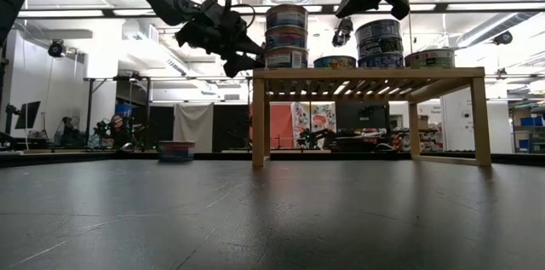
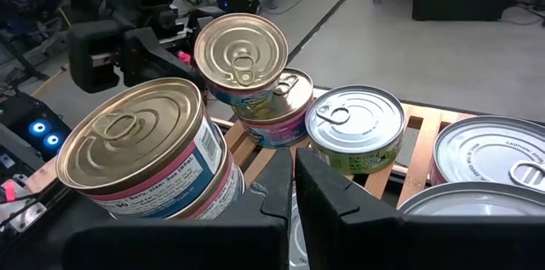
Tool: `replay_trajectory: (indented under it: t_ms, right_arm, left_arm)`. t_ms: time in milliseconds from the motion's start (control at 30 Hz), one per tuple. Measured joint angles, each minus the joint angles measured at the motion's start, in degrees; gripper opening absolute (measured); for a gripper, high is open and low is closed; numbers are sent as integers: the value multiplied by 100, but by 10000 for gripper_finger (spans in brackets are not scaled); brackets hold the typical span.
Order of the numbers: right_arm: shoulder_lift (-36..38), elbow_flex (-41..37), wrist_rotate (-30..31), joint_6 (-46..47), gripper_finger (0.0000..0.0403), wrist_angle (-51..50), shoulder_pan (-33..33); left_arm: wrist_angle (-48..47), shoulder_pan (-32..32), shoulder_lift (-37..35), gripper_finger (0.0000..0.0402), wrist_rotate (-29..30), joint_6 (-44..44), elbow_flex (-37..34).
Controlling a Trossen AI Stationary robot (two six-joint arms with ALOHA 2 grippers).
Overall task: Stack canned seafood by type on shelf
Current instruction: Stack the blue-pink tuna can on top of the blue-pink tuna can on the shelf
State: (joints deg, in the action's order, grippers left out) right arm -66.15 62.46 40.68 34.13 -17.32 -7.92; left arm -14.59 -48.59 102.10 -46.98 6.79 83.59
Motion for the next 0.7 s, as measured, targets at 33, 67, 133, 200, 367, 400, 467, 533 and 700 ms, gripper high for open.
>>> replay_trajectory:
  t_ms: [33, 67, 133, 200, 367, 400, 467, 533, 700]
  right_arm:
    - [0, 0, -1, 0, 9, -2, 0]
    - [0, 0, 0, 0, 9, -2, 0]
    - [0, 0, 1, 0, 9, -2, 0]
    - [0, 0, 1, 33, 9, -2, 0]
    - [0, 0, 5, 52, 9, -2, 0]
    - [0, 0, 5, 50, 9, -2, 0]
    - [0, 0, 5, 50, 9, -2, 0]
    - [0, 0, 5, 49, 9, -2, 0]
    - [0, 0, 3, 33, 9, -3, 0]
  left_arm:
    - [-3, 15, 0, 232, 134, -5, -2]
    - [-1, 21, 0, 232, 262, -25, -2]
    - [-3, 21, 5, 232, 311, -77, -4]
    - [-5, 17, 9, 232, 306, -119, -4]
    - [-18, 13, 11, 233, 310, -134, -4]
    - [-23, 13, 11, 233, 310, -127, -4]
    - [-41, 17, 14, 234, 310, -89, -4]
    - [-106, 15, 15, 235, 306, -14, -4]
    - [-477, 15, 20, 264, 309, 498, -4]
